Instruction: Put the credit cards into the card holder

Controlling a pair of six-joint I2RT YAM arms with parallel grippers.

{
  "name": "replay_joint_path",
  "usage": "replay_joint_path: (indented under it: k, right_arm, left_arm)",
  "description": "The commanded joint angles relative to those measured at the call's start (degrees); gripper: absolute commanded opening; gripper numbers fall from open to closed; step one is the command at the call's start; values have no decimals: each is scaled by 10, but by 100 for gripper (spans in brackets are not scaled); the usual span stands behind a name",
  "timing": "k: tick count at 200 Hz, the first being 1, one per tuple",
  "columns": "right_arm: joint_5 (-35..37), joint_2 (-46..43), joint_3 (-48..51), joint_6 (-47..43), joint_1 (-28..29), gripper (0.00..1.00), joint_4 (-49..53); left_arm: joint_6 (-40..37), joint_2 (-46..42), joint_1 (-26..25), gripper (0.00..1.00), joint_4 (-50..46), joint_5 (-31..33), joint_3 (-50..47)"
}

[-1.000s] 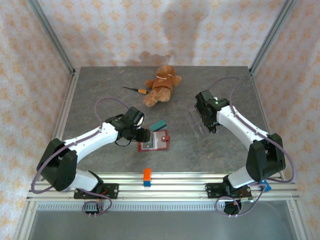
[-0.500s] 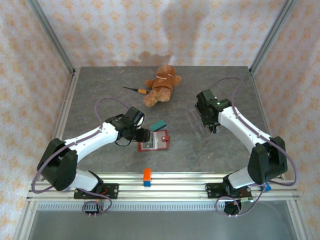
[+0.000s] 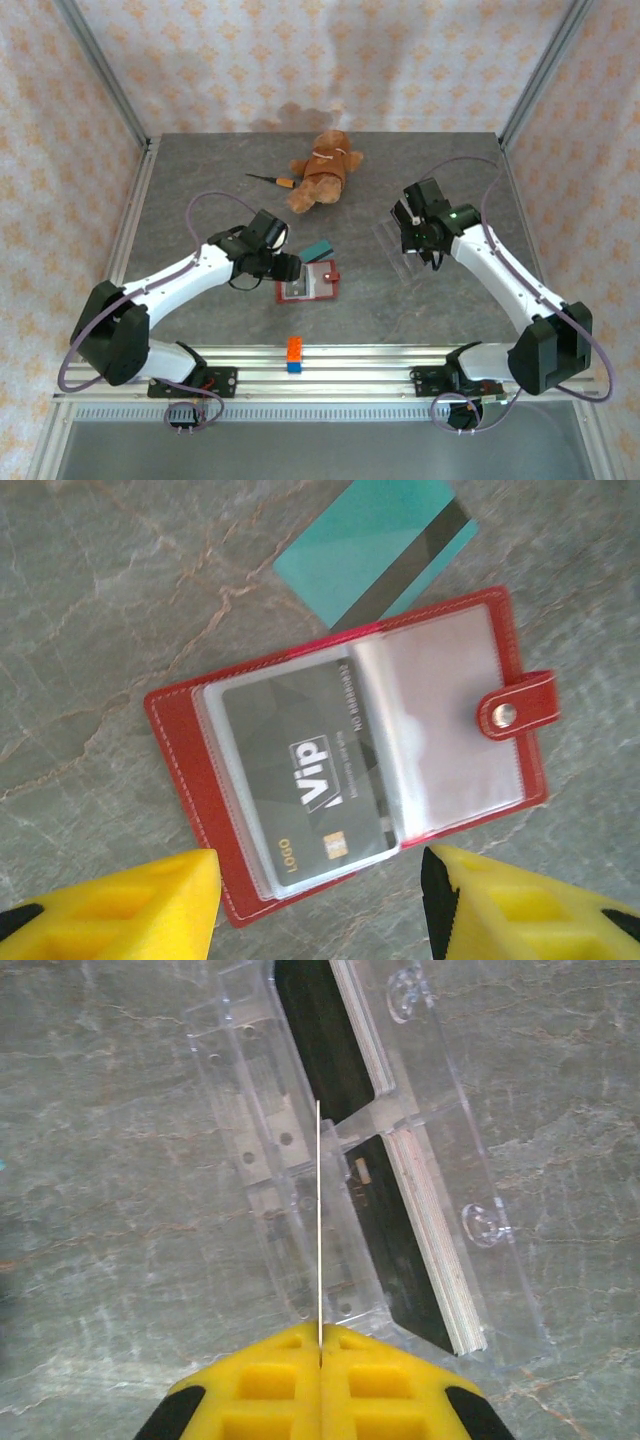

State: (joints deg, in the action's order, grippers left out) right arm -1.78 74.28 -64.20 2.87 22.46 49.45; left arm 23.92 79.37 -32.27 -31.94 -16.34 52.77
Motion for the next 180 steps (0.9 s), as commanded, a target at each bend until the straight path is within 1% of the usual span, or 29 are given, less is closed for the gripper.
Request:
replay_joint_path:
  k: [1, 25, 32, 43, 46, 55, 65, 71, 75, 79, 89, 95, 105, 126, 139, 146, 155, 180]
  right_arm:
    - [-46, -29, -29, 0, 0, 0, 0]
    - [-100, -61, -39, 9, 0, 0, -22]
    - [-117, -86, -40, 15, -1, 0, -36]
    - [-145, -107, -39, 33, -1, 0, -63]
    - [-156, -113, -38, 38, -1, 0, -73]
    - [-184, -130, -30, 59, -1, 0, -106]
    - [-215, -147, -15, 88, -1, 0, -152]
    - [-233, -160, -2, 108, -1, 0, -186]
    - [-242, -166, 7, 122, -1, 0, -207]
    - [-252, -173, 16, 135, -1, 0, -233]
    - [-279, -186, 43, 175, -1, 0, -301]
    - [-295, -193, 59, 202, -1, 0, -344]
    - [-316, -200, 87, 253, 0, 0, -420]
    - [-360, -202, 141, 392, 3, 0, -589]
    - [-356, -203, 156, 439, 11, 0, -637]
    - [-349, -205, 160, 454, 15, 0, -650]
    - [-345, -205, 164, 466, 24, 0, -668]
    - [-334, -203, 177, 482, 55, 0, -713]
  left_arm:
    - [9, -33, -3, 57, -7, -27, 29]
    - [40, -58, -1, 58, 38, -104, 50]
    - [52, -68, -1, 58, 56, -128, 55]
    - [70, -83, -1, 59, 103, -160, 54]
    - [88, -88, -1, 60, 118, -167, 53]
    - [109, -100, -1, 62, 162, -184, 48]
    - [127, -109, -1, 72, 204, -201, 47]
    - [135, -111, -1, 82, 225, -209, 49]
    - [141, -112, -1, 86, 237, -214, 52]
    - [146, -112, -1, 92, 247, -219, 55]
    - [158, -110, -1, 96, 270, -232, 63]
    - [169, -109, -1, 97, 289, -241, 63]
    - [199, -107, -1, 99, 345, -256, 54]
    - [311, -97, -2, 95, 507, -289, 26]
    - [387, -92, -2, 93, 628, -304, 7]
    - [413, -92, -3, 93, 673, -303, -3]
    - [423, -94, -3, 93, 688, -302, -5]
    - [418, -93, -3, 92, 674, -307, 4]
